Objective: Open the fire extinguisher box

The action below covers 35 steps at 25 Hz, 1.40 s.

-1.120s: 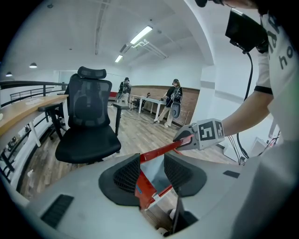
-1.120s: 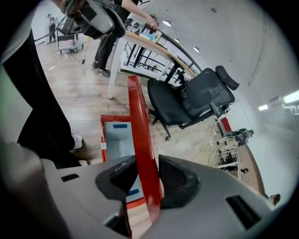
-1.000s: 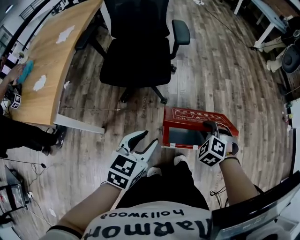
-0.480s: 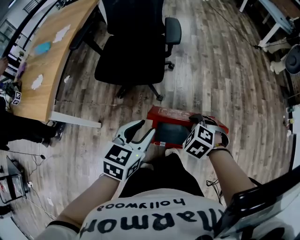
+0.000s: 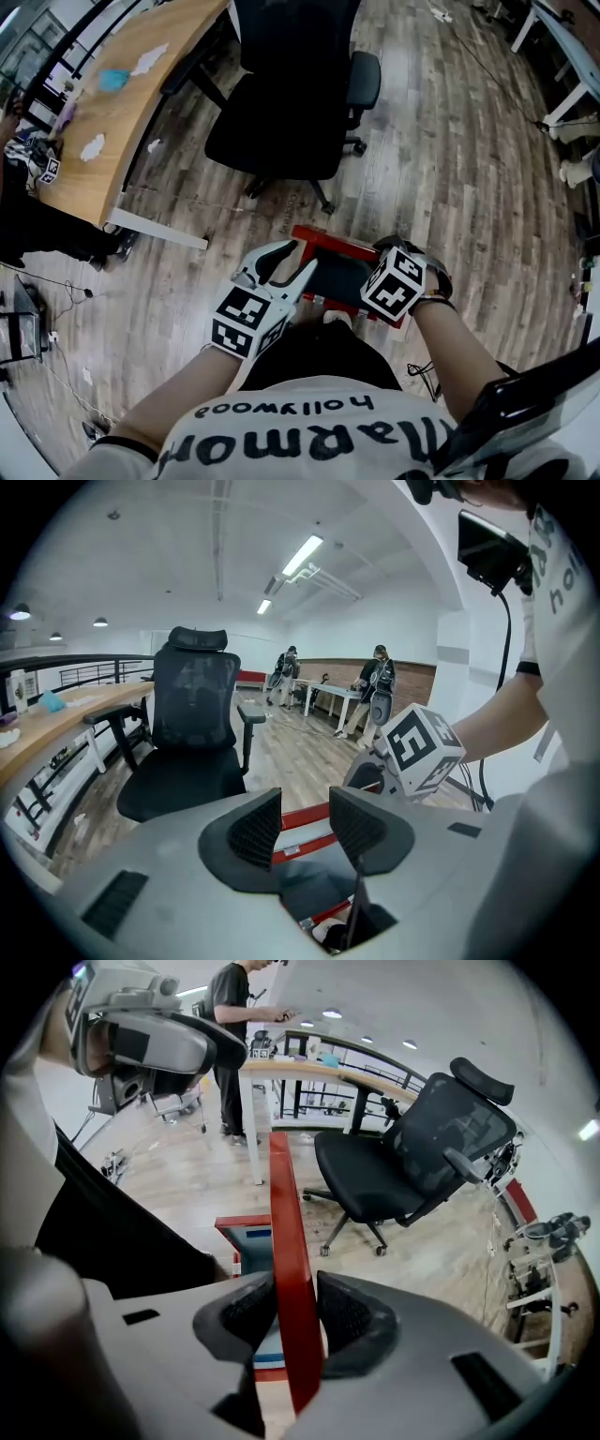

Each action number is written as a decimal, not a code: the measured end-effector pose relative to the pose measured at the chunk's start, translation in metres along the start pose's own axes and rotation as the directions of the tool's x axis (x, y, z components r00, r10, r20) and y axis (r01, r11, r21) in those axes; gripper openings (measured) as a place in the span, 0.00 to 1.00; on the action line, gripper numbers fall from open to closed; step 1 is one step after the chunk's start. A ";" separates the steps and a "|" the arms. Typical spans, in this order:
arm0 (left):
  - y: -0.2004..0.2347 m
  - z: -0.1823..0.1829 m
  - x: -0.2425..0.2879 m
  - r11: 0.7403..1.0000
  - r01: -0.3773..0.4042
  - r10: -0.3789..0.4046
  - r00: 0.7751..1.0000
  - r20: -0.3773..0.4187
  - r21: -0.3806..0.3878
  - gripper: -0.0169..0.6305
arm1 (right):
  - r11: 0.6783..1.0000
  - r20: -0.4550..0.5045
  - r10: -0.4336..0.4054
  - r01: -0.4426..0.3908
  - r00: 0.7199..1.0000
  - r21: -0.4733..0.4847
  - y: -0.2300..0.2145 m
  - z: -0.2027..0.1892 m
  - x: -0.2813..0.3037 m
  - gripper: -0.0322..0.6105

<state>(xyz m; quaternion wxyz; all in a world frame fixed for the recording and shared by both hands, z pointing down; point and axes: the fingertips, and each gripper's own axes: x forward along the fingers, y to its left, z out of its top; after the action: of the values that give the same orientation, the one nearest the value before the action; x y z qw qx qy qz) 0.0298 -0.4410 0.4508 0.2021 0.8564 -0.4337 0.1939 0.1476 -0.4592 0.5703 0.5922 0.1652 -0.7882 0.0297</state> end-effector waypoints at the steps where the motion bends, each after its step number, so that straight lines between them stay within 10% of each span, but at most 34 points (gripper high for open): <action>1: 0.000 0.000 0.001 1.000 -0.008 0.008 1.000 0.000 -0.008 0.27 | 1.000 0.002 0.010 -0.010 1.000 0.000 -0.001 0.000 0.000 0.26; 18: 0.025 0.004 0.000 0.974 -0.198 0.203 0.979 0.030 -0.108 0.27 | 0.988 0.072 0.141 -0.145 0.987 0.053 -0.037 0.006 0.006 0.25; 35: 0.062 -0.007 0.014 0.973 -0.166 0.168 0.986 -0.002 -0.161 0.23 | 0.992 0.074 0.120 -0.122 0.990 0.023 -0.078 0.010 0.023 0.23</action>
<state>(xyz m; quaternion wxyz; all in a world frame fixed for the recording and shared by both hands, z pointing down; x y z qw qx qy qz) -0.0140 -0.4807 0.4747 0.2511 0.7988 -0.5197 0.1697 0.1563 -0.5406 0.5777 0.5578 0.1262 -0.8173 0.0705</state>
